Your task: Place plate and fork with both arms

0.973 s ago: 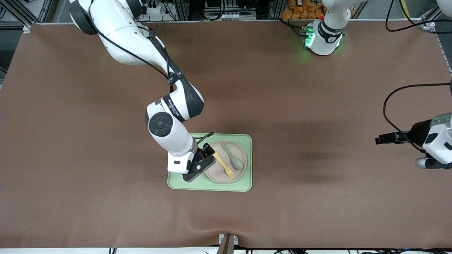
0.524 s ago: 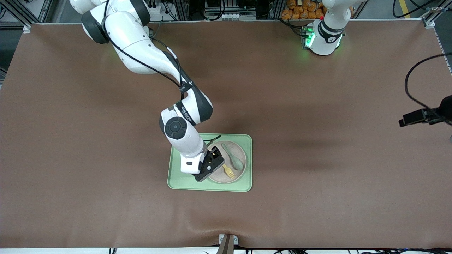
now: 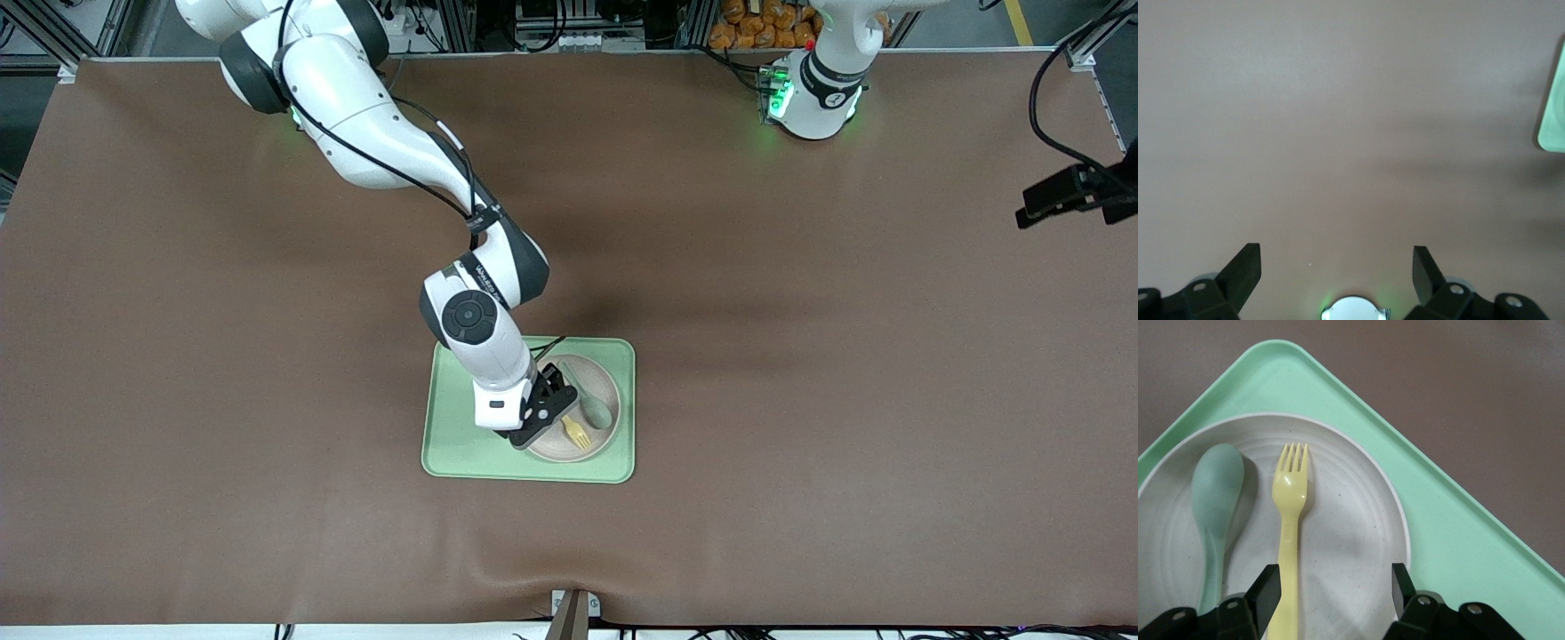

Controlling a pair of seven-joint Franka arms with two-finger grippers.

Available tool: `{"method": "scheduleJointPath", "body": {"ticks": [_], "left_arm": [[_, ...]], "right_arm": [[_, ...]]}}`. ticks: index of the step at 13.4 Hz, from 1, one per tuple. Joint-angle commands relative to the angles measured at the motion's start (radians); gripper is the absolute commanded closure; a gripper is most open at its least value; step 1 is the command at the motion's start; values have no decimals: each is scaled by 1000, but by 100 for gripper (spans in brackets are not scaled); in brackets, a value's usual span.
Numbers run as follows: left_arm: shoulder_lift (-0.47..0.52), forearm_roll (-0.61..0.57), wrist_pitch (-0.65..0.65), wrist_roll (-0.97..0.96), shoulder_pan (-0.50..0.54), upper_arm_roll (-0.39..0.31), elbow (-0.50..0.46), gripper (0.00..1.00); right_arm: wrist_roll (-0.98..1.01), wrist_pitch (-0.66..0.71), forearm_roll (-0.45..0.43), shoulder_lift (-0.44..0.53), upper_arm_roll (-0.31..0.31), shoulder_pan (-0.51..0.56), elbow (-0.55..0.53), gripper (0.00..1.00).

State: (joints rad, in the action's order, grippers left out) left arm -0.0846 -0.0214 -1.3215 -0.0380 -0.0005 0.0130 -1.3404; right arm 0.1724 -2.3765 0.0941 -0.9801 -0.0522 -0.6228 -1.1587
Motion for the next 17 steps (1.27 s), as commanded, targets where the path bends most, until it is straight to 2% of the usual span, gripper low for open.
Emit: {"method": "scheduleJointPath", "body": {"ticks": [1,4,6,11,17], "left_arm": [[100,0,4,20,-53,-54,-101,0],[135,0,11,29,-67,-56,-112,0],[137,0,15,110,-56,-56,-106,0],[144,58,16,101,-56,-54,-99,0],[141,46,12,104,-56,-53,-88,0]], "right_arm": [[-25,0,-20,-32,-14,-12,40,27],[-28,-24,-19,-48,-14,-15,39,30],[-33,-24,-19,-55,-14,-28,39,34],[-36,-26,-22,-57,-14,-38,37,34],[-42,-35,-24,-66,-15,-43,33,38]]}}
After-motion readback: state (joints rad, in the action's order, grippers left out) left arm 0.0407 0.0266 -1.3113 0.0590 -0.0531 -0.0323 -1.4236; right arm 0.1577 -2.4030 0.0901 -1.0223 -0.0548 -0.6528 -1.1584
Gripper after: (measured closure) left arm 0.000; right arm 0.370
